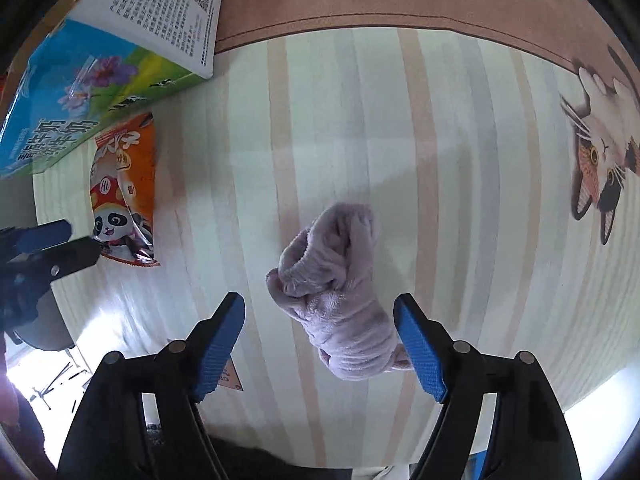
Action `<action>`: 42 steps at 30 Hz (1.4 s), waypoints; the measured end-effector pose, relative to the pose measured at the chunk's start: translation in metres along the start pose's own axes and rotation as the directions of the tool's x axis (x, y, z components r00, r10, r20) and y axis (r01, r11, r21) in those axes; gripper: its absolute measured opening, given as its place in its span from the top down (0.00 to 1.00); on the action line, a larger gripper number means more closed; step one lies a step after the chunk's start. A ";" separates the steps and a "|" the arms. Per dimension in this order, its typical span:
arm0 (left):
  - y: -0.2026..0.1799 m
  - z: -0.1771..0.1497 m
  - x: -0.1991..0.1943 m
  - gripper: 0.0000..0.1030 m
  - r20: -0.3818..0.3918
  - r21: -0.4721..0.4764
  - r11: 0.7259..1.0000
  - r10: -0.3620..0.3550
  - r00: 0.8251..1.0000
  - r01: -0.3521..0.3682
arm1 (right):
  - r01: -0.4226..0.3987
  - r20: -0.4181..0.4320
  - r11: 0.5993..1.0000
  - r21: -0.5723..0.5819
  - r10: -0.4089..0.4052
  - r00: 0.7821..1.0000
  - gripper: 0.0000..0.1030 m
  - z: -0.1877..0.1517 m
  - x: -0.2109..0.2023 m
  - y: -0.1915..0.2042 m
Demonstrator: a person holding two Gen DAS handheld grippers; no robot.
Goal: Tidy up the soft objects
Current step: 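Move both tools back over the table toward the lilac plush toy, then grasp the orange panda snack bag with left tool while right tool grasps the lilac plush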
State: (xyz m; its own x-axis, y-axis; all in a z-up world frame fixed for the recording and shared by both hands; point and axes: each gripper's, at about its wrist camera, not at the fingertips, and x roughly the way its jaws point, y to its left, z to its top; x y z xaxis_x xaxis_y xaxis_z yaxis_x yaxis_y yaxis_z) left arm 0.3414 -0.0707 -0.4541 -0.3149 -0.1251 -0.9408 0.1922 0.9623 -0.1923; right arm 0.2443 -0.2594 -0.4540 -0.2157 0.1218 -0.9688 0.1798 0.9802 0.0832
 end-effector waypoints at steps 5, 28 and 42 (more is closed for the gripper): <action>-0.010 0.019 0.021 0.38 -0.026 -0.058 0.997 -0.050 0.998 0.048 | 0.001 -0.006 1.000 0.015 0.000 1.000 0.23 -0.001 0.006 -0.006; -0.016 -0.031 0.044 0.53 0.046 -0.051 0.988 0.146 0.988 -0.144 | -0.031 0.012 0.998 0.063 0.031 0.999 0.55 -0.033 0.022 -0.014; -0.019 -0.041 0.055 0.50 0.082 -0.057 0.986 0.164 0.983 -0.160 | -0.012 0.002 0.999 0.046 0.012 1.000 0.55 -0.035 0.041 0.010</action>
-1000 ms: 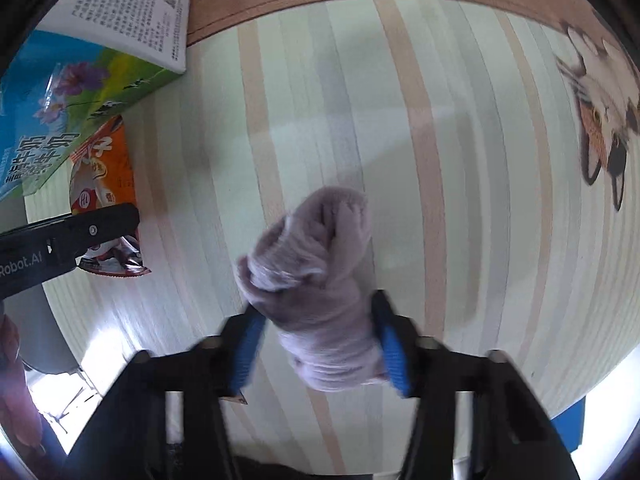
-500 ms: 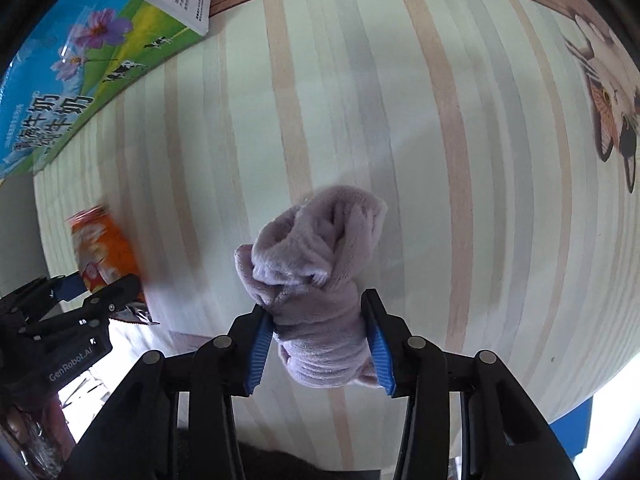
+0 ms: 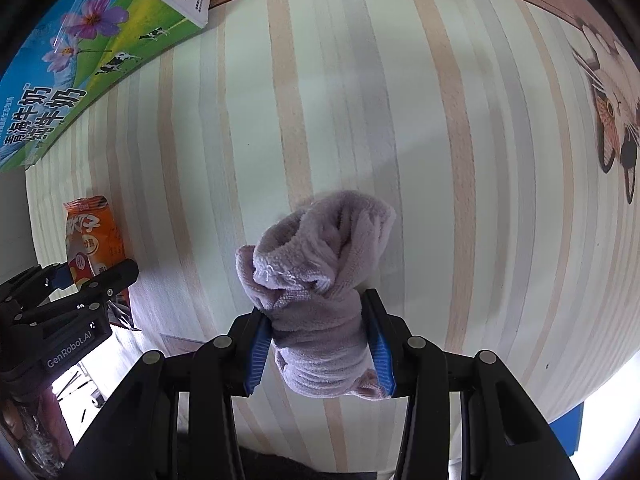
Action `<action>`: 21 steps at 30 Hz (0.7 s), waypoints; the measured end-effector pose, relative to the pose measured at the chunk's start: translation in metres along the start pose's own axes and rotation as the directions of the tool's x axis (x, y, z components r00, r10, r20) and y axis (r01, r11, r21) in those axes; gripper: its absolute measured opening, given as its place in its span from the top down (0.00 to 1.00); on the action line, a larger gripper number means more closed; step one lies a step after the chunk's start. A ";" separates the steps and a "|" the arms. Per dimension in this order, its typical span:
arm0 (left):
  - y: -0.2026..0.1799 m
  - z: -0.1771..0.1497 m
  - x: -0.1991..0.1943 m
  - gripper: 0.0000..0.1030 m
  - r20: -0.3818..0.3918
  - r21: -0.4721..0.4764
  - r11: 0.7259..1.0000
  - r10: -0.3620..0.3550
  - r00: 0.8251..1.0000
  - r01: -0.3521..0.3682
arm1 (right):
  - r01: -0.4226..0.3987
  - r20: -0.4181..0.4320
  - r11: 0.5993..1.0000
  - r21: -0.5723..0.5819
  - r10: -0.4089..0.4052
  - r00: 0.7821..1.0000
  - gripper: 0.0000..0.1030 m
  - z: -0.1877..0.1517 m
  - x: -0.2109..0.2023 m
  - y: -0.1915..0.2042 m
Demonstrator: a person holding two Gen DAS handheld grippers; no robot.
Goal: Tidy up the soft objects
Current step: 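Grasp the orange panda snack bag with left tool while right tool grasps the lilac plush, then carry panda bag and lilac plush into the box and open both tools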
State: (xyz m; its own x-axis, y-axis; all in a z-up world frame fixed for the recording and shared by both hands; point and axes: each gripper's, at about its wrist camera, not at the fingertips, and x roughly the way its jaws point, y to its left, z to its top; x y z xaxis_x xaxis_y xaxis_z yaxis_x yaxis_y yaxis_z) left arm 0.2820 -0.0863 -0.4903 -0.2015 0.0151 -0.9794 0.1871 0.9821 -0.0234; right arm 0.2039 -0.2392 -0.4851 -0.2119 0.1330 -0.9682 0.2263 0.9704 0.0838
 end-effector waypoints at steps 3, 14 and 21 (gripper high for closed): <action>0.011 -0.012 -0.005 0.40 0.029 -0.028 1.000 -0.007 1.000 0.007 | -0.003 -0.001 1.000 0.001 0.003 1.000 0.55 0.006 0.004 0.007; 0.010 -0.013 0.002 0.23 -0.021 -0.023 1.000 -0.016 1.000 0.015 | -0.007 -0.006 1.000 -0.002 0.007 1.000 0.44 0.016 0.000 -0.002; 0.020 -0.020 -0.010 0.64 0.008 -0.051 0.998 -0.027 1.000 0.027 | -0.013 0.016 1.000 0.010 0.013 1.000 0.52 0.013 0.000 -0.005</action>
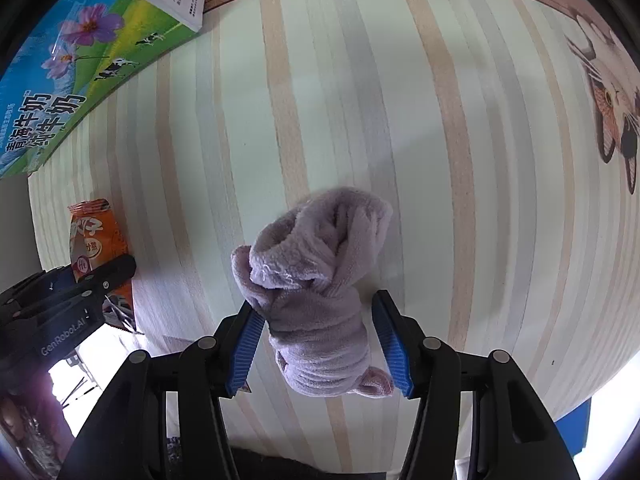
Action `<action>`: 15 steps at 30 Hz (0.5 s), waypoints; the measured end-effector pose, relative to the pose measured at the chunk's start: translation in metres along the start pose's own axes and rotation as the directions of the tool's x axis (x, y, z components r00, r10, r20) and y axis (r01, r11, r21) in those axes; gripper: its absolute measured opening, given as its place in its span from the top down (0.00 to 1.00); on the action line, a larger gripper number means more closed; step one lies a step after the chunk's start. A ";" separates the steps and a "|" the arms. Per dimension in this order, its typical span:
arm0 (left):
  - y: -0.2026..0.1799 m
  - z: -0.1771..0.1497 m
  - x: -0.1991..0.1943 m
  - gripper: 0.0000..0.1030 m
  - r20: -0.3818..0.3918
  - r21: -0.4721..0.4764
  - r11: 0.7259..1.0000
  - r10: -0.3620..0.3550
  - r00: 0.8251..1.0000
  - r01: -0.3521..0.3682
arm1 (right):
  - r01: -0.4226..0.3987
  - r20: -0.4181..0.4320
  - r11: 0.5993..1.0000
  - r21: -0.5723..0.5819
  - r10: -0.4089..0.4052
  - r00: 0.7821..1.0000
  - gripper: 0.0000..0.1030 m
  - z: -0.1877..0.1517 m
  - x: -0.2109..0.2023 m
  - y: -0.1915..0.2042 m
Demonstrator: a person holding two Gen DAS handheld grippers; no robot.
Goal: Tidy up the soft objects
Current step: 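Carry panda bag and lilac plush into the box and open both tools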
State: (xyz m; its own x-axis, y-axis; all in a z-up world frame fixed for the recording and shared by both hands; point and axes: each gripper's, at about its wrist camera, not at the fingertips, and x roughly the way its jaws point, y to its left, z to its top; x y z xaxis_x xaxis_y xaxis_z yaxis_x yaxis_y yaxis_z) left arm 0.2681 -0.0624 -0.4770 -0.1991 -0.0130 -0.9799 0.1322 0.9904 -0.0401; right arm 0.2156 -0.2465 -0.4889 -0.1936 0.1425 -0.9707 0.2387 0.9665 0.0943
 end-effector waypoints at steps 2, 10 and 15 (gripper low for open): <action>0.002 -0.004 -0.003 0.65 0.011 -0.004 1.000 0.012 1.000 -0.012 | 0.013 0.018 1.000 -0.012 -0.013 1.000 0.61 -0.004 -0.002 0.003; 0.010 -0.022 -0.106 0.66 0.172 0.044 0.998 -0.056 0.984 0.049 | -0.160 0.107 0.985 -0.068 0.167 0.980 0.62 -0.012 -0.067 0.035; 0.041 0.023 -0.204 0.66 0.271 0.115 0.993 -0.052 0.961 0.021 | -0.274 0.205 0.947 -0.166 0.305 0.930 0.62 0.009 -0.139 0.090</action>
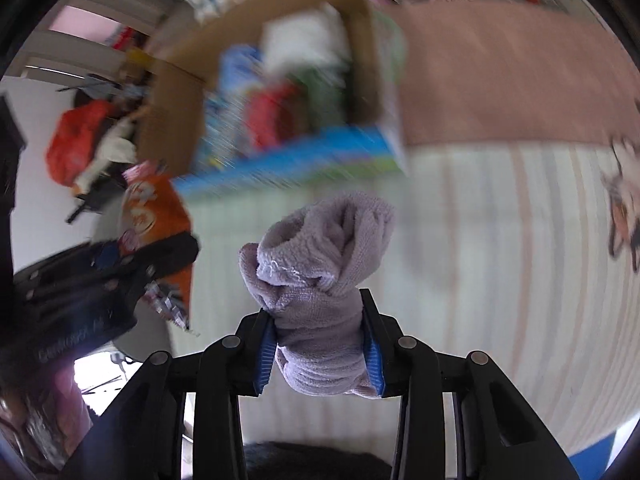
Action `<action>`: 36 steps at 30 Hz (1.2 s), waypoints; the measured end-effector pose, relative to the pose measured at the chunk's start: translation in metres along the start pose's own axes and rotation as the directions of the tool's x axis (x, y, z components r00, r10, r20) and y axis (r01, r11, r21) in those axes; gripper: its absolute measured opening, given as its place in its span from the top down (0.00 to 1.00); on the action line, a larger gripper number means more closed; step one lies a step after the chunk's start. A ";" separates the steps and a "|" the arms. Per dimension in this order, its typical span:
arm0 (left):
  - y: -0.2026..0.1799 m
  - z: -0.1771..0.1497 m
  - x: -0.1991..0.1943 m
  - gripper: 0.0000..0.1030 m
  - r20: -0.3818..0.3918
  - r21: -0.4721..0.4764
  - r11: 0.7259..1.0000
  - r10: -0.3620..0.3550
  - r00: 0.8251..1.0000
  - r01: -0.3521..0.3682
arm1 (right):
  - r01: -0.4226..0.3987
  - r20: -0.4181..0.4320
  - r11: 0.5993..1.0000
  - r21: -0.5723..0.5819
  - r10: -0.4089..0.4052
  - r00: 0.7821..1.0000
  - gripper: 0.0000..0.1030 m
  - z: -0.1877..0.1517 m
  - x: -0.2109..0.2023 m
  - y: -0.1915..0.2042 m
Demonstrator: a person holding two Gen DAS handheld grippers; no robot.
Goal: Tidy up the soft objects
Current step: 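Carry panda bag and lilac plush into the box and open both tools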
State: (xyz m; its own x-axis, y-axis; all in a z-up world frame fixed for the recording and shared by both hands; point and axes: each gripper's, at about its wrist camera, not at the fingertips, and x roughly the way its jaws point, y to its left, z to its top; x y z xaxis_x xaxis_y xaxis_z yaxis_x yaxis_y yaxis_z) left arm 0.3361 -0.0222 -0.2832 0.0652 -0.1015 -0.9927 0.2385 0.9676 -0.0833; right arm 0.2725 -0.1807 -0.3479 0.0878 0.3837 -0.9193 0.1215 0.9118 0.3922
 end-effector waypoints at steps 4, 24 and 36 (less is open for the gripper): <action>0.046 0.074 -0.021 0.66 0.014 0.049 0.994 0.100 0.995 -0.101 | -0.111 0.061 0.993 -0.037 0.114 0.992 0.62 0.058 -0.003 0.065; 0.157 0.187 0.113 0.54 -0.309 0.067 0.981 0.193 0.931 -0.181 | -0.187 -0.078 0.979 0.077 0.193 0.978 0.07 0.175 0.158 0.153; 0.140 0.191 0.088 0.10 -0.212 0.118 0.969 0.239 0.948 -0.218 | -0.139 -0.043 0.987 0.081 0.143 0.989 0.07 0.167 0.140 0.136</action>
State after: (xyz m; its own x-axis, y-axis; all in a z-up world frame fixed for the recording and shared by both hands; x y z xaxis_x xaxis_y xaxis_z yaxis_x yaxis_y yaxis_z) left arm 0.5604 0.0596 -0.3653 -0.0866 0.1842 -0.9791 0.3312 0.9322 0.1461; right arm 0.4667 -0.0276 -0.4177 0.0615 0.5162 -0.8543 0.1880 0.8346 0.5178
